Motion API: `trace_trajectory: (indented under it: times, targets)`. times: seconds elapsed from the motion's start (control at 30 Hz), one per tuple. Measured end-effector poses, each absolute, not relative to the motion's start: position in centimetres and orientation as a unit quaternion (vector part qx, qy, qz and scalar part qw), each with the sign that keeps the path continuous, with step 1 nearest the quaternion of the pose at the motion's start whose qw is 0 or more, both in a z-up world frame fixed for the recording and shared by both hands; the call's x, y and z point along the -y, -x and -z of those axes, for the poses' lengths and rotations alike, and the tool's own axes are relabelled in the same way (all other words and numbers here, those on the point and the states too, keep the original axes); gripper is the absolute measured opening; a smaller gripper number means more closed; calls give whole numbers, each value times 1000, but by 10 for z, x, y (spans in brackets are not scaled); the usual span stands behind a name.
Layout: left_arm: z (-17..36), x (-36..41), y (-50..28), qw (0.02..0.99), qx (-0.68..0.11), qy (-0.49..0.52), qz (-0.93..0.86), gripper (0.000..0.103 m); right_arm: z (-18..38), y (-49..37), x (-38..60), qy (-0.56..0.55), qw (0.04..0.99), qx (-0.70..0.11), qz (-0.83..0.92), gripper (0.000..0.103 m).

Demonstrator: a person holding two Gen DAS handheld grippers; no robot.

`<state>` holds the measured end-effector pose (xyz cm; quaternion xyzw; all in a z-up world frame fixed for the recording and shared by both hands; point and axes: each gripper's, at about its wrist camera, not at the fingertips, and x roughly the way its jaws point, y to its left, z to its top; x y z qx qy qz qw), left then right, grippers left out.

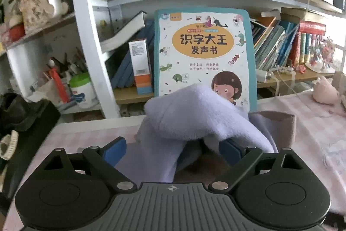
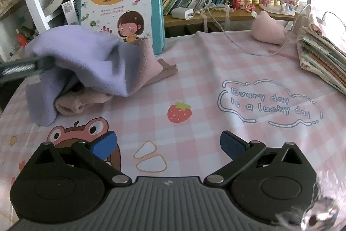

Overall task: Fold clothes
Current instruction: 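Reach the left tool into the sweater pile and close on the lavender fabric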

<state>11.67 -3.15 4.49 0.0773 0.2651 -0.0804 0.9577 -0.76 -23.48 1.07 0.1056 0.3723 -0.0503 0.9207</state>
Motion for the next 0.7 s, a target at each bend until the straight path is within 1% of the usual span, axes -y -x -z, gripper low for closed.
trace_trajectory:
  times: [0.07,0.1,0.13,0.17,0.23,0.33,0.4,0.5,0.57,0.6,0.63,0.67,0.7]
  targets:
    - [-41,31,-129,956,-274,-63,88,67,-13,11,233,-107,921,-371,40,102]
    - [-36,30,-137,950,-293,-58,91,28,-14,13,233,-108,922,-371,35,101]
    - [-32,30,-145,944,-312,-53,94,3,-15,15,233,-109,923,-369,28,100]
    - [-35,25,-140,946,-307,-37,98,0,-17,17,233,-111,924,-366,20,98]
    - [-42,15,-130,949,-297,-4,107,0,-20,20,234,-117,925,-361,4,88]
    - [-52,-1,-115,951,-280,45,121,0,-25,21,237,-126,927,-355,-5,86]
    - [-68,-2,-80,955,-244,24,165,0,-27,20,239,-128,927,-352,-7,86]
    - [-78,-4,-32,954,-223,-37,198,0,-25,15,238,-135,924,-357,-9,86]
    - [-77,-3,-26,947,-247,-63,198,7,-24,10,236,-140,921,-363,-8,87]
    - [-76,-2,-28,941,-264,-67,200,12,-23,8,236,-143,920,-366,-8,87]
    - [-76,-3,-34,936,-283,-57,202,22,-22,6,235,-145,918,-369,-7,87]
    - [-76,-4,-39,934,-295,-38,200,30,-21,5,233,-145,917,-372,-6,87]
    - [-77,-8,-45,933,-300,-7,198,47,-20,5,231,-146,916,-375,-6,87]
